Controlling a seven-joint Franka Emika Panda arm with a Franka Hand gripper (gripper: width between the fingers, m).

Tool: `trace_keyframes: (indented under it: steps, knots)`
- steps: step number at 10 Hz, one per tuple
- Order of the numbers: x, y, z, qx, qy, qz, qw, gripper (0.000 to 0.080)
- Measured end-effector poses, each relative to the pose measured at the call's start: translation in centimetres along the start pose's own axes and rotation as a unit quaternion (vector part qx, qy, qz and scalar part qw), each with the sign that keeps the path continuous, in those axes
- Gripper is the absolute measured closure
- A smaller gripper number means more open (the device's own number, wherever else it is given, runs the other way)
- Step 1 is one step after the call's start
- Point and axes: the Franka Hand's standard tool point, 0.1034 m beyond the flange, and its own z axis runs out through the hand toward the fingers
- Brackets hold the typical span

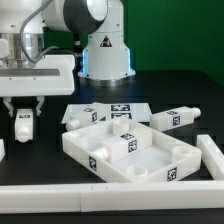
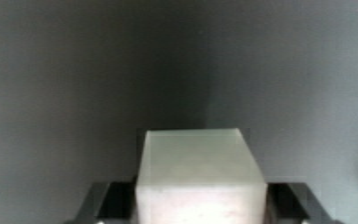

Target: Assemble desk

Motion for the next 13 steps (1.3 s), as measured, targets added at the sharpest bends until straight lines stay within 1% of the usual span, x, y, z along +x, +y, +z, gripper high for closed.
trace_keyframes:
  steps: [1, 2, 3, 4, 5, 7, 8, 9, 10, 11, 12, 13]
  knots:
    - [-0.1, -2.1, -0.2, 0.021, -0.019, 0.07, 0.997, 0.0514]
    - [-0.7, -3.6, -0.4, 0.037, -0.039, 0.095, 0.994, 0.0514]
    - [-1.7, -4.3, -0.1, 0.047, -0.055, 0.111, 0.991, 0.0514]
    - [-3.4, -4.4, 0.6, 0.039, -0.057, 0.11, 0.992, 0.0514]
    - [-3.9, -4.3, 0.7, 0.04, -0.059, 0.108, 0.992, 0.0514]
    - [-3.7, -4.4, 0.7, 0.04, -0.059, 0.107, 0.992, 0.0514]
    - [-3.7, -4.4, 0.7, 0.04, -0.059, 0.107, 0.992, 0.0459]
    - [-3.7, -4.4, 0.8, 0.04, -0.059, 0.107, 0.992, 0.0274]
    - [-3.6, -4.5, 0.6, 0.043, -0.062, 0.107, 0.991, 0.0274]
    - [-2.5, -4.8, -0.3, 0.055, -0.067, 0.109, 0.99, 0.0176]
    - [-0.4, -5.2, -1.4, 0.072, -0.077, 0.122, 0.987, 0.0158]
    - [1.4, -6.0, -2.0, 0.079, -0.087, 0.16, 0.98, 0.0158]
